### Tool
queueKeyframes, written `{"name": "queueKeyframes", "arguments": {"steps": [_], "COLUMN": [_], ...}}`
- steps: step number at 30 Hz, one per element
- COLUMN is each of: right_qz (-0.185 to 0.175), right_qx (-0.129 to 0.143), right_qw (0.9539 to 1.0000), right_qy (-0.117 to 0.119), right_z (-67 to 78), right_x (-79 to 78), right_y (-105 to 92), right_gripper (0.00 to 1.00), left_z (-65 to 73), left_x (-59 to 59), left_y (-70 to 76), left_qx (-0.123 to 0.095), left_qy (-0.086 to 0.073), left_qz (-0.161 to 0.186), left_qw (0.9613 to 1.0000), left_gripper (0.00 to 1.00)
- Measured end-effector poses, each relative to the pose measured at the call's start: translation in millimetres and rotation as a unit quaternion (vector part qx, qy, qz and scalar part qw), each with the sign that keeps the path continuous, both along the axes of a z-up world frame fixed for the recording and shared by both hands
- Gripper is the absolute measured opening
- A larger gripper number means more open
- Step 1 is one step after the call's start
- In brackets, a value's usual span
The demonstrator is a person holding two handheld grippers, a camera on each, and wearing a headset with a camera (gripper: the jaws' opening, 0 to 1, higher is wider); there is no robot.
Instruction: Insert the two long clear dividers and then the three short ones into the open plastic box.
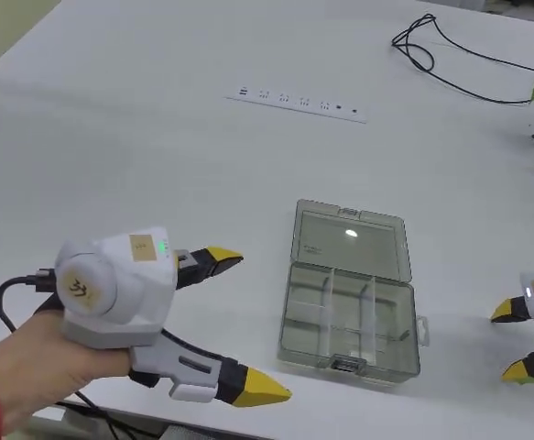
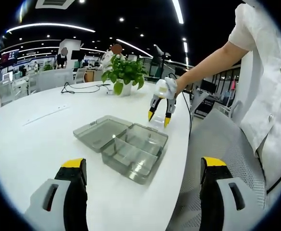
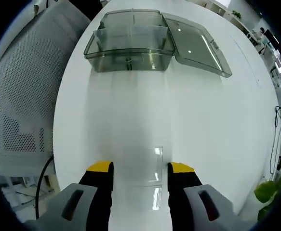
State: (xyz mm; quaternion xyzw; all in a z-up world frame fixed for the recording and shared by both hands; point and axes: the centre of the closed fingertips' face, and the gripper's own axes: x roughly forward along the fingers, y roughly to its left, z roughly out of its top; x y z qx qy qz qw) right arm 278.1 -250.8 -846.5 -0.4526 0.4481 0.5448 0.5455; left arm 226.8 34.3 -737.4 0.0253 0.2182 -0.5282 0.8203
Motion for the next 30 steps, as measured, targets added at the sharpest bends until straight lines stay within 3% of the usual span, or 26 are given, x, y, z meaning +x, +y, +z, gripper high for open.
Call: {"name": "queueKeyframes", "arguments": {"steps": [6,11,22,25,30], "right_qz": [0.004,0.001,-0.004,-0.006,-0.014], "right_qx": [0.005,0.003,0.001,0.006,0.031], "right_qw": [1.0,1.0,1.0,0.9999,0.9987], "right_qy": [-0.002,-0.004,-0.009,-0.014,-0.037], "right_z": [0.3,0.2,2.3,7.3,28.9], "right_x": [-0.7,0.5,-3.1,-5.4,-4.8], "right_y": [-0.6,-3.0,-0.4,3.5,18.3], "right_gripper": [0.42,0.33,0.32,0.32,0.32], "left_z": [-0.1,-1.7,1.8,3.0,5.1], "left_x": [1.4,0.9,1.2,1.8,2.3], "left_y": [0.0,0.1,-0.7,-1.0,-1.8], "left_qx": [-0.002,0.0,-0.002,-0.003,-0.004], "left_qy": [0.0,0.001,-0.003,-0.005,-0.006], "left_qz": [0.002,-0.001,-0.002,-0.002,-0.006], "left_qw": [1.0,1.0,1.0,1.0,1.0], "left_gripper": [1.0,1.0,1.0,1.0,1.0]}}
